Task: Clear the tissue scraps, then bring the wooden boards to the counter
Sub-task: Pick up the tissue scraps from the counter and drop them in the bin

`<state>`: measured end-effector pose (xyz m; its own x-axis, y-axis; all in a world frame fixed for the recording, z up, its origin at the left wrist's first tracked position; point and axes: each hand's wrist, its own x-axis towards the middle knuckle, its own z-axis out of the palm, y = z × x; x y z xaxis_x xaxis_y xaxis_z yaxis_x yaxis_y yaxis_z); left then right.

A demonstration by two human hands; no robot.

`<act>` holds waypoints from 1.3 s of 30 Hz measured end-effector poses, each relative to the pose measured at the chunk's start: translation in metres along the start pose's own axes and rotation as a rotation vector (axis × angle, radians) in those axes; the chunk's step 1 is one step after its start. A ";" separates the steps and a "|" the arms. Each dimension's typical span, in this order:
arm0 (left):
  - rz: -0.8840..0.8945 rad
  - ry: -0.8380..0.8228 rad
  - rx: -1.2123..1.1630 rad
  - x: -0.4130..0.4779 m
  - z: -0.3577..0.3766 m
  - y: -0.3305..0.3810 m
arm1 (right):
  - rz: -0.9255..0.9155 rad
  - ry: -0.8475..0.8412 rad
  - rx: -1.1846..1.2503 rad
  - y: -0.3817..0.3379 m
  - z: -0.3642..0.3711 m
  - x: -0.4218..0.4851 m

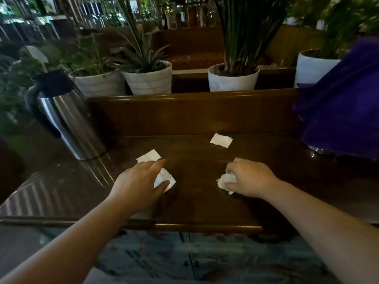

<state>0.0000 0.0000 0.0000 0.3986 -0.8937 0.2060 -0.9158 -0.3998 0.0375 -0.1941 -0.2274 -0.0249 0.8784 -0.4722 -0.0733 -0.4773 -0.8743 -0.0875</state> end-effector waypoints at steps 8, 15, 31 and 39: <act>0.087 -0.105 0.007 0.020 0.030 -0.043 | 0.065 -0.064 0.016 -0.013 0.014 0.022; 0.233 -0.221 -0.042 0.028 0.055 -0.058 | 0.091 0.096 0.086 -0.023 0.014 0.025; 0.393 0.055 -0.221 0.063 0.033 -0.046 | 0.151 0.222 -0.018 0.013 -0.021 0.115; 0.240 0.076 -0.174 0.087 0.032 -0.051 | 0.237 0.046 0.016 0.036 -0.011 0.170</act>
<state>0.0828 -0.0640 -0.0157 0.1705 -0.9380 0.3017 -0.9807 -0.1319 0.1443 -0.0620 -0.3402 -0.0297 0.7418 -0.6688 -0.0484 -0.6702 -0.7368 -0.0893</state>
